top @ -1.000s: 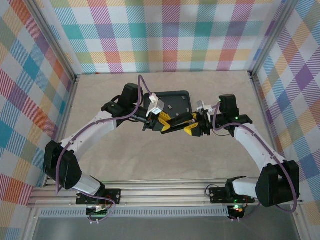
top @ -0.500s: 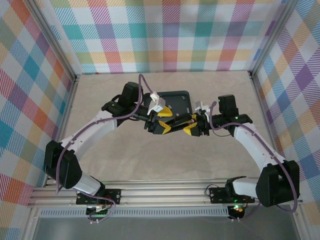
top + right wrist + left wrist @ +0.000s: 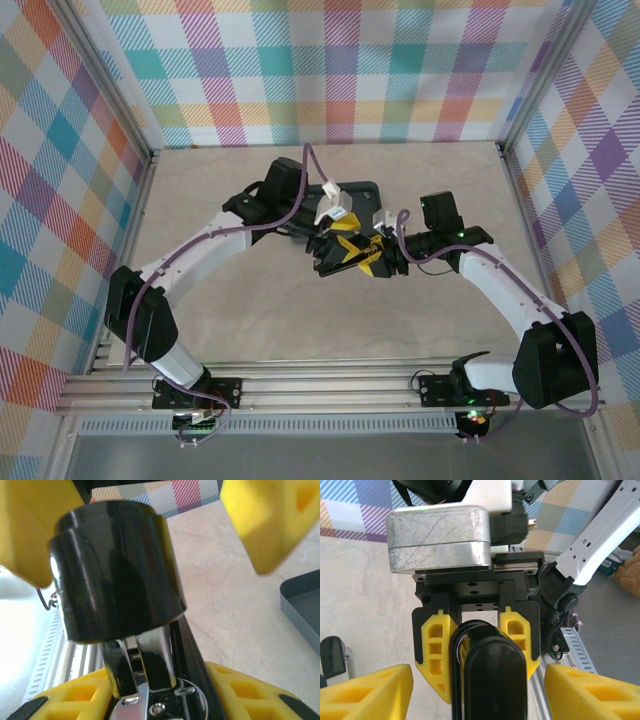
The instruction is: Load the staples into the stapler
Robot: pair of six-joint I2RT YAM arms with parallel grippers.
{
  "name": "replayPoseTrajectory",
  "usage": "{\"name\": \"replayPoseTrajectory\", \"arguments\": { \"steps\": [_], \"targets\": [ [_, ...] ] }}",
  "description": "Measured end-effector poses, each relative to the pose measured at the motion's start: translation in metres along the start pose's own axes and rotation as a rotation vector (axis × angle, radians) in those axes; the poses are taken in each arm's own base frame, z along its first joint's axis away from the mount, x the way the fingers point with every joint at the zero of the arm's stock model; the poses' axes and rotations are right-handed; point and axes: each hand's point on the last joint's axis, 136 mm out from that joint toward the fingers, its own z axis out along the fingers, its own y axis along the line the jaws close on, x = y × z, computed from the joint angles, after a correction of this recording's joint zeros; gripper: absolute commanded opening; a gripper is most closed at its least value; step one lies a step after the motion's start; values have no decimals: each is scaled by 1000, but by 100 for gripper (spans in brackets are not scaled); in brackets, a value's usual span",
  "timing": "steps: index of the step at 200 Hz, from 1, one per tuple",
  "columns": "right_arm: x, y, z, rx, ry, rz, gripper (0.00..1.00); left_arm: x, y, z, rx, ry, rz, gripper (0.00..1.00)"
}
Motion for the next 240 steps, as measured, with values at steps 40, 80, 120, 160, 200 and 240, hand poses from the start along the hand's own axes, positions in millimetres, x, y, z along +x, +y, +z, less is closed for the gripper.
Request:
{"name": "replayPoseTrajectory", "arguments": {
  "steps": [40, 80, 120, 160, 200, 240],
  "targets": [
    [-1, 0, 1, 7, 13, -8, 1, 3, 1, 10, 11, 28, -13, 65],
    [0, -2, 2, 13, 18, -8, 1, 3, 1, 15, 20, 43, -6, 54],
    [4, -5, 3, 19, 31, 5, 0, 3, -1, 13, 25, 54, 6, 24],
    [6, -6, 3, 27, 38, 10, 0, 5, 1, 11, 16, 62, 20, 12],
    [4, -10, 4, 36, 20, 0, 0, 5, 6, -1, 18, 45, 0, 9],
    [14, -12, 2, 20, -27, 48, 0, 2, 7, -38, -10, -19, -9, 5]
  ]
}}
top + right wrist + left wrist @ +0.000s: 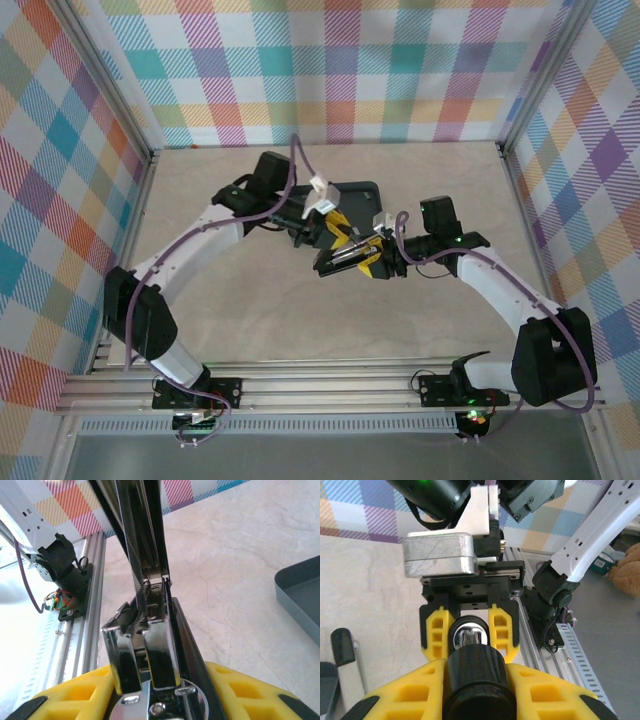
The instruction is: Load the staples into the stapler
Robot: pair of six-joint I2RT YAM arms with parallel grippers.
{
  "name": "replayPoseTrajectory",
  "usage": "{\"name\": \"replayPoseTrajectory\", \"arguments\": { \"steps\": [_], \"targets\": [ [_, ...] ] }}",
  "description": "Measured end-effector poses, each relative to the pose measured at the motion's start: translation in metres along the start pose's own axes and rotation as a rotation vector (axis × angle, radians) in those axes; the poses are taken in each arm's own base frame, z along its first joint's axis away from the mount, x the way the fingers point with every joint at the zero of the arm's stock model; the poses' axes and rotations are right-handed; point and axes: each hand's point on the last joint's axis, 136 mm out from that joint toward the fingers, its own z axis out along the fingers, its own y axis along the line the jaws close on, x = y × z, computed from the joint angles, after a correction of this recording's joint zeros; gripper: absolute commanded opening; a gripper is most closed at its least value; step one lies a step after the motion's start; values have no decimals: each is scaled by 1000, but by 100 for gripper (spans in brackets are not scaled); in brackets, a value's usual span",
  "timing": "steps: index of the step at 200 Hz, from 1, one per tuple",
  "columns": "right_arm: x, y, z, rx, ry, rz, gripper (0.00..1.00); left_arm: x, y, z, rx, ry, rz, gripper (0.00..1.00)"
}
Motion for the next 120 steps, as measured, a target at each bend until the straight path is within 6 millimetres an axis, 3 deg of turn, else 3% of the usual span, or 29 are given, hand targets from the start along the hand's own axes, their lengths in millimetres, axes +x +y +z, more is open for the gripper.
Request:
{"name": "replayPoseTrajectory", "arguments": {
  "steps": [50, 120],
  "targets": [
    [2, 1, -4, -28, -59, 29, 0, 4, -4, -41, -61, -59, -26, 1],
    [6, -2, -10, -20, -109, 63, 0, 44, -5, -81, -207, -57, -136, 0]
  ]
}}
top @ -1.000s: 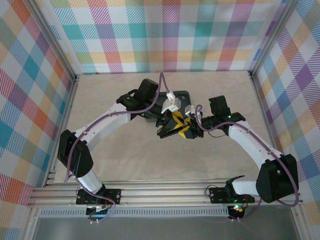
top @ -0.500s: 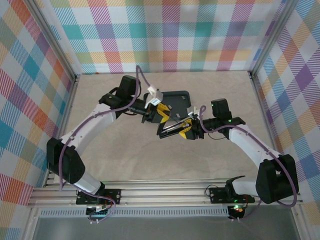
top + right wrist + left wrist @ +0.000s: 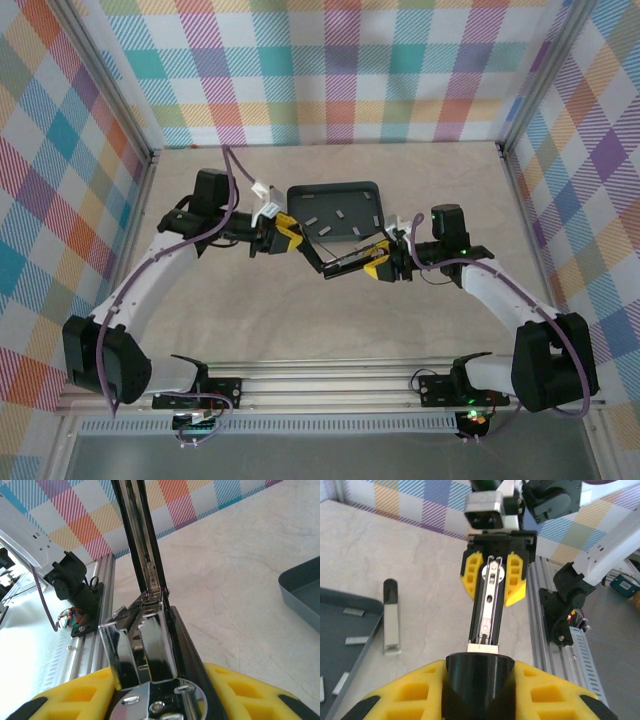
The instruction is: Load the staples into the stapler
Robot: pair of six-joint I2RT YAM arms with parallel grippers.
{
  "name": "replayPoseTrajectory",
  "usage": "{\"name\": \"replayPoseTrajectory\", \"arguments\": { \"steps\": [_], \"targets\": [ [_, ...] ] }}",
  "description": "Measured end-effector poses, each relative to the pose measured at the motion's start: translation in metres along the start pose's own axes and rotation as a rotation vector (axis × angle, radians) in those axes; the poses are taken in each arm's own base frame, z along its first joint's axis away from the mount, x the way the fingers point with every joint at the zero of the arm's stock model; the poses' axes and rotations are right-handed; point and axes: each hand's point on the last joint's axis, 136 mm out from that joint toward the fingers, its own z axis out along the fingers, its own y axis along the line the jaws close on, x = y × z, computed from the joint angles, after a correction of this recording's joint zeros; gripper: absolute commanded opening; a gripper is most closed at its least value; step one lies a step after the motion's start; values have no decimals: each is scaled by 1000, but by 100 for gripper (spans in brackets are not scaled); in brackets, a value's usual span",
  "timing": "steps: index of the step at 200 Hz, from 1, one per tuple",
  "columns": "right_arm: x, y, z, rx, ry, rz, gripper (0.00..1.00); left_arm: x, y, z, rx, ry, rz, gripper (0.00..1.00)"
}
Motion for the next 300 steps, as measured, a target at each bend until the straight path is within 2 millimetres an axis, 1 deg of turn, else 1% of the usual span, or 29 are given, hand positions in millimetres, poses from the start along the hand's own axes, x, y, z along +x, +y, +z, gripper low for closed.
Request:
{"name": "replayPoseTrajectory", "arguments": {
  "steps": [26, 84, 122, 163, 207, 221, 241, 268, 300],
  "targets": [
    [1, -1, 0, 4, 2, 1, 0, 14, 0, -5, -42, 18, -26, 0],
    [4, -8, -3, 43, 15, 4, 0, 50, 5, -4, -107, 86, -88, 0],
    [18, -10, -1, 69, 67, -10, 0, 70, 11, -5, -165, 140, -127, 0],
    [40, -11, 16, 40, 161, -7, 0, 92, 7, -7, -178, 206, -179, 0],
    [42, -19, 34, 25, 246, -59, 0, 101, 7, -13, -226, 251, -158, 0],
    [44, -22, 40, 25, 283, -80, 2, 104, 8, -15, -238, 268, -152, 0],
    [54, -27, 46, 32, 351, -79, 5, 110, 9, -17, -255, 296, -148, 0],
    [71, -32, 50, 28, 428, -62, 10, 114, 9, -22, -281, 325, -130, 0],
    [87, -34, 56, 16, 506, -58, 12, 116, 9, -25, -295, 347, -108, 0]
  ]
}}
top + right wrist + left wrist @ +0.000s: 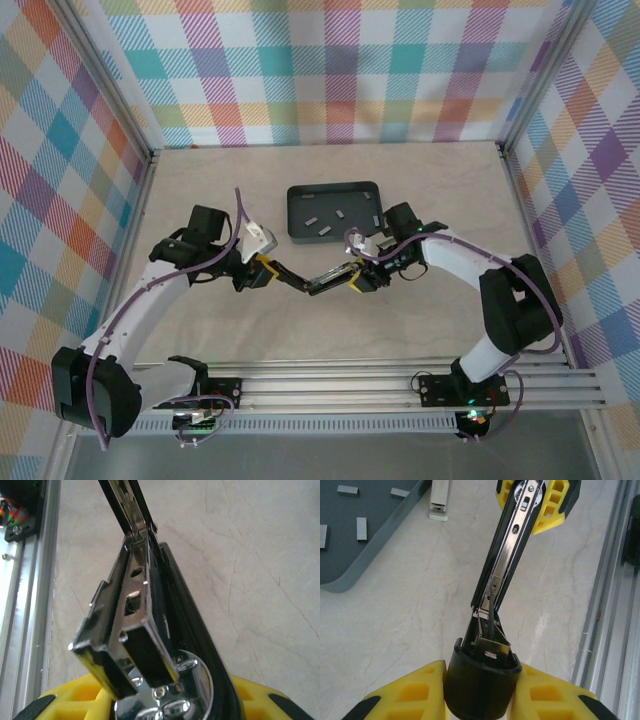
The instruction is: Load the staples into the stapler
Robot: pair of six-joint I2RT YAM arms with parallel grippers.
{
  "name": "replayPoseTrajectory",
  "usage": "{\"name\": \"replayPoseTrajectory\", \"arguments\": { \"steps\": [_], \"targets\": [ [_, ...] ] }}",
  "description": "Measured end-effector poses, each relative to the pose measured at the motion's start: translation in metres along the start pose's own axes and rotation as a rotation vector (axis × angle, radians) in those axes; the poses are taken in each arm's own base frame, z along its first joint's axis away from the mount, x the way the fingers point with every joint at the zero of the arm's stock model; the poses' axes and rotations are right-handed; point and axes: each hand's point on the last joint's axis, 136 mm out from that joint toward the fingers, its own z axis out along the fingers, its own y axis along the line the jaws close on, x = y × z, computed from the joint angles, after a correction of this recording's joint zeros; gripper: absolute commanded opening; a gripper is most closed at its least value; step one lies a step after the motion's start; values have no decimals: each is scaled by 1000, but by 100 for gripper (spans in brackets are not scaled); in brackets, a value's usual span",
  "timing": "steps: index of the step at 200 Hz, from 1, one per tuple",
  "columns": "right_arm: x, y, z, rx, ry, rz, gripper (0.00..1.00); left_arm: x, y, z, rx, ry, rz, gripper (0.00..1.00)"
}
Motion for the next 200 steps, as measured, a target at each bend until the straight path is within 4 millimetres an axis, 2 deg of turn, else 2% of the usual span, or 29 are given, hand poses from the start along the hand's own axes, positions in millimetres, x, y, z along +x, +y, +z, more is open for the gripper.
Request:
{"name": "replayPoseTrajectory", "arguments": {
  "steps": [26, 69, 117, 126, 144, 157, 171, 183, 200],
  "targets": [
    [3, -1, 9, -10, 50, -17, 12, 6, -3, 4, -5, 45, 23, 0],
    [14, -4, 18, -3, 110, -14, 19, 13, -5, 10, -1, 93, 23, 0],
    [39, -20, 21, 70, 235, -61, 19, 12, 2, 8, -36, 95, 16, 0],
    [42, -21, 21, 74, 250, -66, 22, 14, 3, 8, -35, 104, 10, 0],
    [44, -21, 20, 76, 261, -77, 38, 16, 3, 10, -30, 114, 10, 0],
    [40, -19, 18, 79, 248, -79, 48, 17, 3, 12, -27, 131, 14, 0],
    [26, -13, 12, 75, 201, -87, 56, 17, 3, 14, -22, 147, 20, 0],
    [6, -6, 3, 68, 139, -89, 62, 16, 3, 16, -15, 156, 32, 0],
    [-34, -2, -11, 72, 35, -114, 67, 16, 1, 20, -1, 166, 44, 0]
  ]
}}
